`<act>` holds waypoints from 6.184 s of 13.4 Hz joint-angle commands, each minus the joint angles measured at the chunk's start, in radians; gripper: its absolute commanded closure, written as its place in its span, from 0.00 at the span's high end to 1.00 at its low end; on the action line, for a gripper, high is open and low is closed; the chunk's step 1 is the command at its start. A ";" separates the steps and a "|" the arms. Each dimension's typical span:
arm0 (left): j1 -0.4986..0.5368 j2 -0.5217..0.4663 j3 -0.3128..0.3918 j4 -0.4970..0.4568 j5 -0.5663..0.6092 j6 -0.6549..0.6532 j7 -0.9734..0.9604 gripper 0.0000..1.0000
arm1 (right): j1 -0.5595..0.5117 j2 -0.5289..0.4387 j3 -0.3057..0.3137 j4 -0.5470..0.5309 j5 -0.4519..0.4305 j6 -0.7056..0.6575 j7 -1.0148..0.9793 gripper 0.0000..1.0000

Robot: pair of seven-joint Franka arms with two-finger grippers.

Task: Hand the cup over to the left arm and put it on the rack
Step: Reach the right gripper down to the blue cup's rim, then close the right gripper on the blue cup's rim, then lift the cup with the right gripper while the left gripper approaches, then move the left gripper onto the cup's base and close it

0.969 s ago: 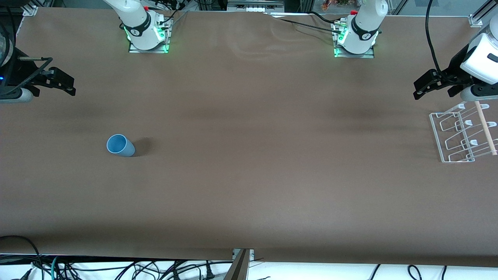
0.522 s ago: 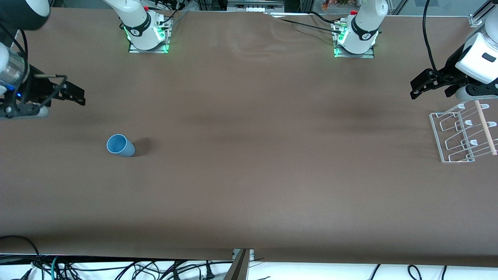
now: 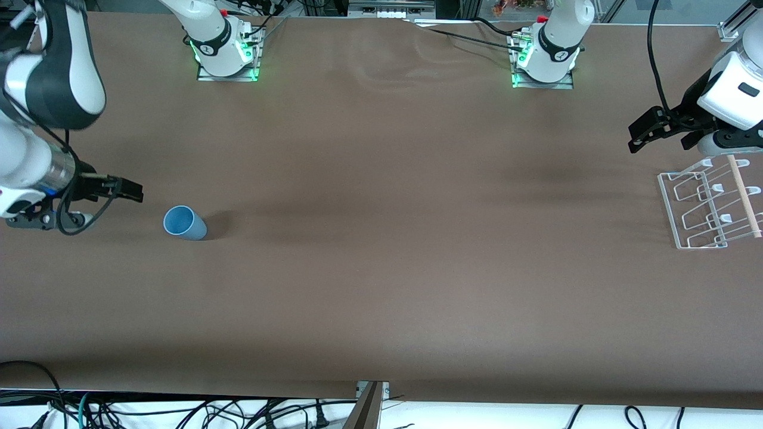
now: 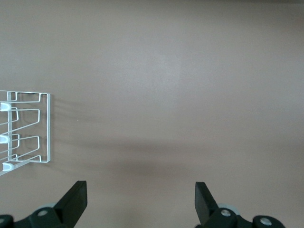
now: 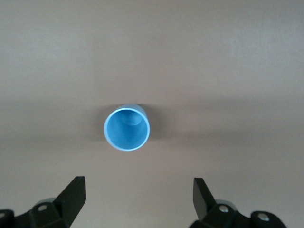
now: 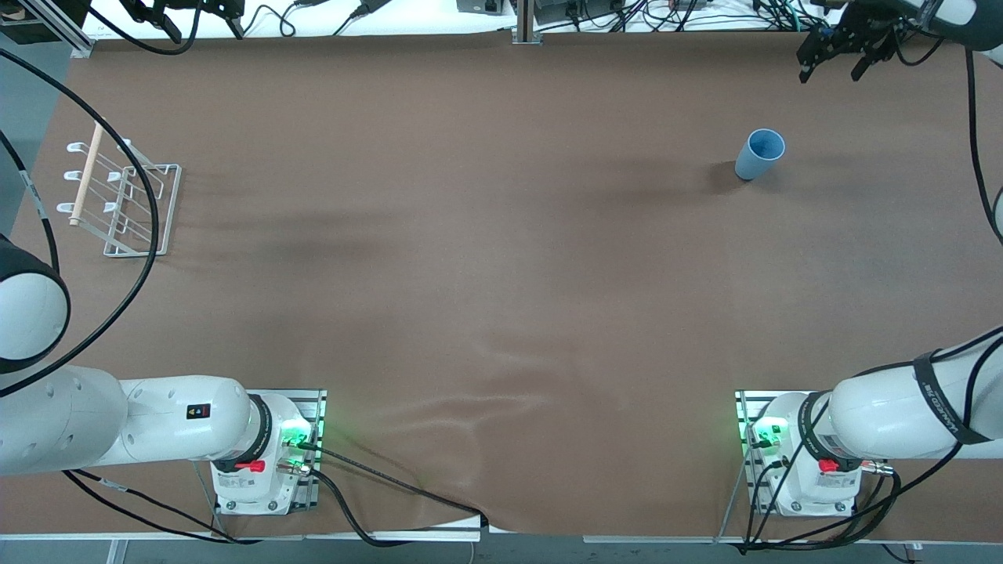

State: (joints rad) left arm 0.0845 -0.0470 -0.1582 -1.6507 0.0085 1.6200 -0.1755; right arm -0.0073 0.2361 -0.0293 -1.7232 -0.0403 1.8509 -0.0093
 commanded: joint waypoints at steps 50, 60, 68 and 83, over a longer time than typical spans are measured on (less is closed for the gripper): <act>0.003 0.068 0.006 0.069 -0.002 -0.005 0.002 1.00 | -0.019 0.160 0.377 0.056 0.667 0.223 -0.003 0.00; -0.202 0.217 -0.018 0.138 0.065 -0.078 0.010 1.00 | 0.228 0.296 0.393 0.295 0.873 0.351 0.264 0.00; -0.200 0.197 -0.030 0.095 -0.054 0.093 0.518 1.00 | 0.325 0.388 0.396 0.390 0.941 0.475 0.267 0.00; -0.287 0.226 -0.035 -0.043 -0.154 0.564 1.504 1.00 | 0.365 0.388 0.396 0.441 0.945 0.476 0.359 0.00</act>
State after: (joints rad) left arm -0.1872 0.1799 -0.1981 -1.7034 -0.1261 2.1589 1.2836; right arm 0.3502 0.6094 0.3651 -1.3178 0.8873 2.3279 0.3423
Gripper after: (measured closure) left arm 0.000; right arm 0.916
